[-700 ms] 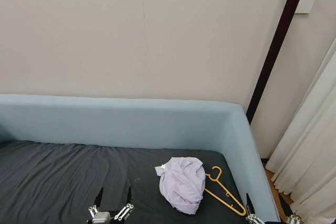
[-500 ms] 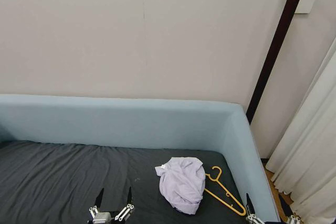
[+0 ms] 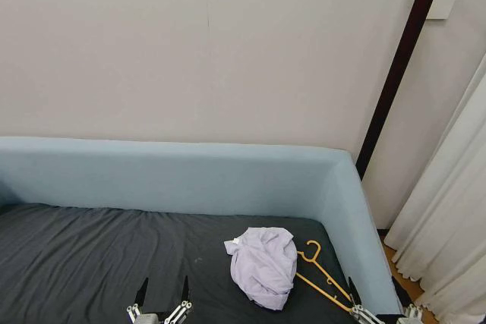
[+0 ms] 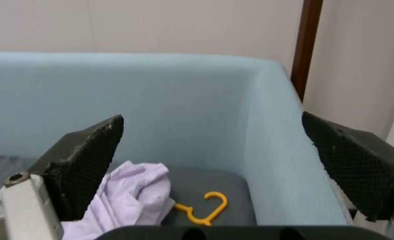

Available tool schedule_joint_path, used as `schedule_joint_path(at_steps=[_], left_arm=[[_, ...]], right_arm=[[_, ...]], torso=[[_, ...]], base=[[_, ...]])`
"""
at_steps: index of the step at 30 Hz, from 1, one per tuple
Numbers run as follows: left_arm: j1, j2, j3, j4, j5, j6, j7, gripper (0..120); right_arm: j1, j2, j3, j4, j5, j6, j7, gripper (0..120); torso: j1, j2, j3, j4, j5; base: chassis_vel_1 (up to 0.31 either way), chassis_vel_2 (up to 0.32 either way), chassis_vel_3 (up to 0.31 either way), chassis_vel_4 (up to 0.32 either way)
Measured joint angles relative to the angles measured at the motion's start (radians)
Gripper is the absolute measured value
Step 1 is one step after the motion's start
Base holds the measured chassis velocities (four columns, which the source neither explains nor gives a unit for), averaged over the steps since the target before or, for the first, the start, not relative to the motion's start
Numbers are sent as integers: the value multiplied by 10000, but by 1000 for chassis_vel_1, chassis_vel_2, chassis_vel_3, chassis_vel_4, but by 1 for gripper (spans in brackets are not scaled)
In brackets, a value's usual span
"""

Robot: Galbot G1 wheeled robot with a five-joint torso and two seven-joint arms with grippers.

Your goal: Pick up the clothes from the sofa and hang them on the clothes hanger.

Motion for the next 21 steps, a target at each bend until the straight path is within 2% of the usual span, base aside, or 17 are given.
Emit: schedule_joint_path(at_steps=[3, 8, 11, 13, 14, 18, 19, 21], left_arm=[[-18, 94, 74, 195, -8, -72, -1, 99], [-39, 78, 170, 303, 2, -97, 3, 100], [-92, 57, 295, 400, -13, -127, 5, 100], [-111, 82, 330, 435, -6, -127, 9, 100], [-111, 82, 330, 435, -6, -127, 9, 100], [-69, 69, 235, 443, 3, -128, 10, 100], [-69, 69, 235, 443, 3, -128, 10, 100], [-67, 68, 203, 445, 3, -127, 11, 100]], right_arm=[[145, -597, -4, 97, 846, -763, 221, 100], [387, -1058, 112, 214, 1769, -1564, 389, 100], [860, -1708, 92, 185, 2605, -2438, 347, 100], [1415, -2204, -120, 15, 3039, -2980, 247, 100], [1415, -2204, -120, 15, 3039, -2980, 247, 100], [3269, -3468, -1094, -529, 3952, -4113, 14, 100], [3269, -3468, -1094, -529, 3952, -4113, 14, 100], [4174, -3938, -1839, -839, 4295, -4520, 22, 100]], torso=[[0, 0, 0, -4, 0], [0, 0, 0, -6, -1], [0, 0, 0, -2, -1], [0, 0, 0, -9, 0], [0, 0, 0, -9, 0], [0, 0, 1, -1, 0], [0, 0, 1, -1, 0], [1, 0, 1, -1, 0]], base=[[0, 0, 0, 0], [0, 0, 0, 0], [0, 0, 0, 0], [0, 0, 0, 0], [0, 0, 0, 0], [0, 0, 0, 0], [0, 0, 0, 0], [0, 0, 0, 0]])
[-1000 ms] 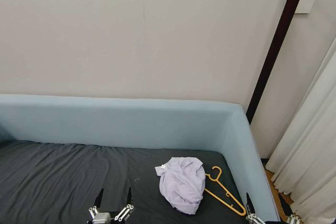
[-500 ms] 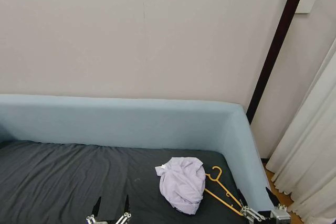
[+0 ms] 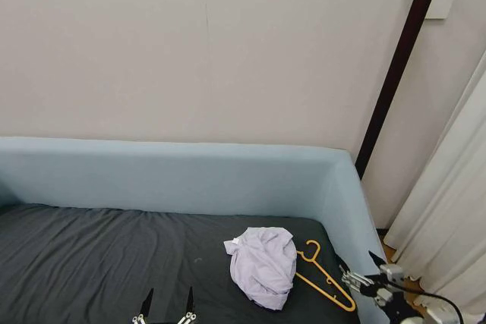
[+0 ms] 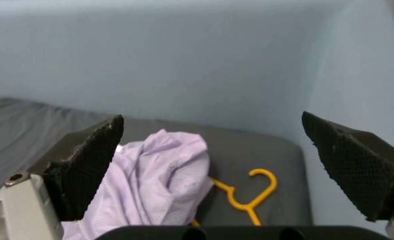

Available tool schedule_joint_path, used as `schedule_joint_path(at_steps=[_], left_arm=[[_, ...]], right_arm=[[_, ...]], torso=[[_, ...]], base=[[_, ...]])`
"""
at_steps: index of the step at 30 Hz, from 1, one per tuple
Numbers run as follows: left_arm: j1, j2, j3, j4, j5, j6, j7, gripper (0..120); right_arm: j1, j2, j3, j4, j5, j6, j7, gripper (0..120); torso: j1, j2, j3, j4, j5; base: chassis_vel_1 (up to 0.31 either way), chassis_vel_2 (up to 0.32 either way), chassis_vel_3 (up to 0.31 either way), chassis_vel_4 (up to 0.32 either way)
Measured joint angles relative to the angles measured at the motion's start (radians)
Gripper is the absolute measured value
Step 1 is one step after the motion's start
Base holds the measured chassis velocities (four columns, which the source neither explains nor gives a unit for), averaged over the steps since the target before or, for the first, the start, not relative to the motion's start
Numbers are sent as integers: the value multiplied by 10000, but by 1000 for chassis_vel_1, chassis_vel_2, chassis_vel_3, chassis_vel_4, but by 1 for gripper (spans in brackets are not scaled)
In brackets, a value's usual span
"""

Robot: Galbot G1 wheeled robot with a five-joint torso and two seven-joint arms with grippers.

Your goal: Pick up the clothes from the sofa and hang them on the clothes hanger.

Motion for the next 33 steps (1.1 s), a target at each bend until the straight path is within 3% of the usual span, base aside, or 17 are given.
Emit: schedule_joint_path(at_steps=[3, 4, 6, 8, 9, 13, 18, 27, 33], left_arm=[[2, -48, -12, 45, 7, 0, -13, 100], [2, -48, -12, 45, 7, 0, -13, 100], [1, -92, -9, 90, 16, 0, -15, 100], [17, -136, -19, 133, 20, 1, -23, 100], [17, -136, -19, 133, 20, 1, -23, 100], [61, -244, -85, 192, 38, 0, -24, 100], [95, -399, -130, 232, 51, 0, -31, 100], [109, -526, -140, 269, 106, -18, -48, 100], [16, -519, -339, 258, 10, -19, -53, 100]], right_arm=[[1682, -505, -1691, -653, 322, -794, 60, 100], [1682, -505, -1691, -653, 322, -794, 60, 100], [2703, -620, -2715, -1134, 277, -1178, 58, 100], [3683, -619, -3904, -1758, -150, -1393, -115, 100], [3683, -619, -3904, -1758, -150, -1393, -115, 100], [5226, -311, -5765, -2536, -481, -2649, -542, 100], [5995, 441, -6684, -3151, -707, -3119, -751, 100], [6115, 1649, -7127, -4405, -1533, -3016, -809, 100], [6029, 2171, -6994, -5010, -2317, -2796, -599, 79]], torso=[[0, 0, 0, -1, -1], [0, 0, 0, -1, -1], [0, 0, 0, -1, -3], [1, 0, 1, -1, -2], [1, 0, 1, -1, -2], [0, 1, 1, -2, -2], [0, 1, 1, -2, -4], [0, 1, -1, -5, -4], [0, 1, -1, -1, -3]], base=[[0, 0, 0, 0], [0, 0, 0, 0], [0, 0, 0, 0], [0, 0, 0, 0], [0, 0, 0, 0], [0, 0, 0, 0], [0, 0, 0, 0], [0, 0, 0, 0], [0, 0, 0, 0]])
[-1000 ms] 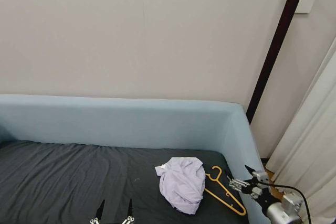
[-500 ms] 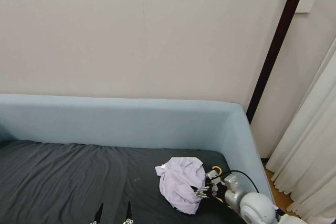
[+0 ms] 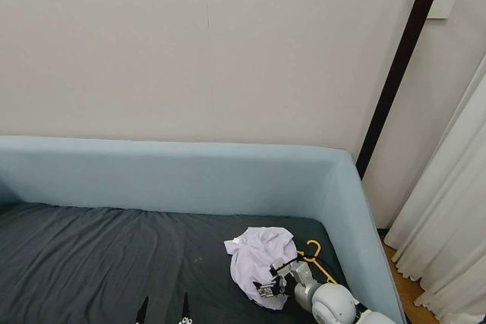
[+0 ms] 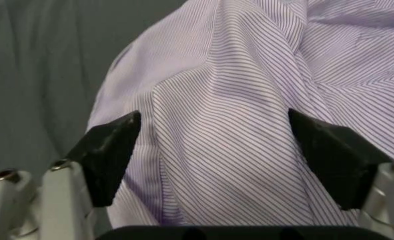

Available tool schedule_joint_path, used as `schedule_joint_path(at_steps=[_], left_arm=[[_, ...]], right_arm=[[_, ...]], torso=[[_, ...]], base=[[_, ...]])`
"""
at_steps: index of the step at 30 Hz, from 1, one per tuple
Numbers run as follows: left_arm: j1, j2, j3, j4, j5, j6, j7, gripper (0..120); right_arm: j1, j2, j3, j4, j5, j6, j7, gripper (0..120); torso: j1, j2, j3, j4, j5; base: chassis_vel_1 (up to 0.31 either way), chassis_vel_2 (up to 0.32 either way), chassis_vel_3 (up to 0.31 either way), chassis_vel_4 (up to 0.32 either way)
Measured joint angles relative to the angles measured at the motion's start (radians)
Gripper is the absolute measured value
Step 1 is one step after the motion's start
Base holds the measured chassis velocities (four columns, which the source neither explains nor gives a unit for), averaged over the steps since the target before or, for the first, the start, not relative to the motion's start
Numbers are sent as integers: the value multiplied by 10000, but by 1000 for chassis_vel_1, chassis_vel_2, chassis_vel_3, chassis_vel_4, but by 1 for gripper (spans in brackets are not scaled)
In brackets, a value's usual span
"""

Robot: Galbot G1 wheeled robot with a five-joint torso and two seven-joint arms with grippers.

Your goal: Pick up the clothes from the sofa and hang them on the clothes hanger.

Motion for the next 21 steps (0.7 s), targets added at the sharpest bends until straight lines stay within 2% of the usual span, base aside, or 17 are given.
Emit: schedule_joint_path(at_steps=[3, 4, 8, 10, 14, 18, 21], left_arm=[[-12, 12, -91, -139, -112, 25, -2, 100], [-12, 12, -91, -139, -112, 25, -2, 100], [19, -3, -97, -125, -122, 23, -3, 100], [25, -24, -84, -116, -115, 21, -4, 100], [41, -126, -20, -100, -53, -5, -5, 100], [35, -98, -33, -89, -32, -12, -6, 100], [35, -81, -69, -76, -39, -36, -15, 100]], right_arm=[[-88, -10, -3, -127, -168, 113, 10, 67], [-88, -10, -3, -127, -168, 113, 10, 67], [-184, -89, 7, -10, -116, 197, 97, 49], [-206, -85, 18, 15, -108, 210, 124, 46], [-285, -50, 35, 93, -64, 314, 291, 26], [-275, -58, 35, 108, -24, 375, 301, 16], [-264, -110, 36, 122, 3, 485, 263, 1]], torso=[[0, 0, 0, -1, 1], [0, 0, 0, -1, 1], [0, 0, 0, -1, 0], [0, 0, 0, 0, 0], [-1, 0, 0, -1, 0], [-1, 0, 0, -1, 1], [-1, 0, 0, 0, 1]], base=[[0, 0, 0, 0], [0, 0, 0, 0], [0, 0, 0, 0], [0, 0, 0, 0], [0, 0, 0, 0], [0, 0, 0, 0], [0, 0, 0, 0]])
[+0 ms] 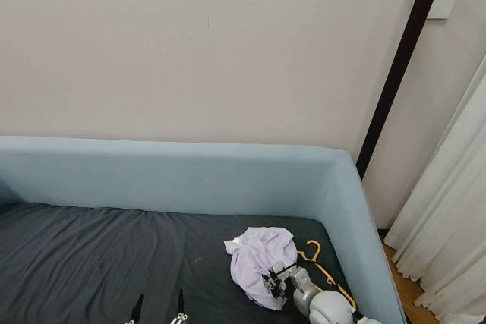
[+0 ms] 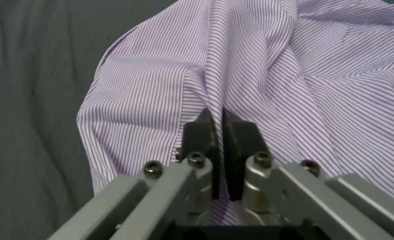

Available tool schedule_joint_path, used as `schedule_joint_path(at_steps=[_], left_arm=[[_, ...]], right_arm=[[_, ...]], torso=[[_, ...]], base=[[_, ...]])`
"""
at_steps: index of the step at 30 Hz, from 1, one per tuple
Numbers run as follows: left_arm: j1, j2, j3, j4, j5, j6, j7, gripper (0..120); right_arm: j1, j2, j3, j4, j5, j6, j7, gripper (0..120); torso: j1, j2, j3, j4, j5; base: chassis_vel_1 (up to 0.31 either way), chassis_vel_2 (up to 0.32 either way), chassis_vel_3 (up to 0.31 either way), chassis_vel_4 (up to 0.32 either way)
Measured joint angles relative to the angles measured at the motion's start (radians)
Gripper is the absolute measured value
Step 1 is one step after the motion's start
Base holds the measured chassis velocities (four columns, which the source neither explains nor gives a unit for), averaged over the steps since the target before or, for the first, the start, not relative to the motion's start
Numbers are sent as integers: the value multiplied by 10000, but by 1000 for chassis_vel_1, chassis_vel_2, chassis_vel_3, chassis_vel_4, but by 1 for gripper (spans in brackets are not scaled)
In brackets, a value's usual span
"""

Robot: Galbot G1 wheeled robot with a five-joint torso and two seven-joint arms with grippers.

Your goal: Pick up the clothes from the sofa and hang them on the clothes hanger.

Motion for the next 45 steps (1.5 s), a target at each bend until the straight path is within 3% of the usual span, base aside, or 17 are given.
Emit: schedule_joint_path(at_steps=[12, 21, 27, 36, 43, 45], left_arm=[[-42, -23, 7, 72, -42, -14, -9, 100], [-66, 30, -65, 149, -218, 9, -17, 100], [-129, 49, -65, 179, -266, 15, -21, 100], [-211, 166, -73, 200, -439, 14, -21, 100], [-199, 134, -132, 164, -482, -17, -22, 100], [-179, 128, -179, 153, -516, -31, -23, 100]], right_arm=[[-162, -161, 153, 380, 299, 348, -29, 0], [-223, -1301, 1072, 2963, 1988, 673, -383, 0], [340, -2214, 1777, 4777, 4025, 685, -201, 0], [2324, -3204, 2127, 6503, 7268, 342, 779, 0], [4062, -3361, 1950, 7401, 9323, 78, 1552, 0], [5106, -3434, 1575, 7515, 9721, 69, 1511, 0]], torso=[[0, 0, 1, 0, 1], [0, -1, 1, -1, 1], [0, 1, 0, 0, 1], [1, 0, 0, 0, 0], [0, 0, 0, 0, 1], [0, 0, 0, 0, 0]], base=[[0, 0, 0, 0], [0, 0, 0, 0], [0, 0, 0, 0], [0, 0, 0, 0], [0, 0, 0, 0], [0, 0, 0, 0]])
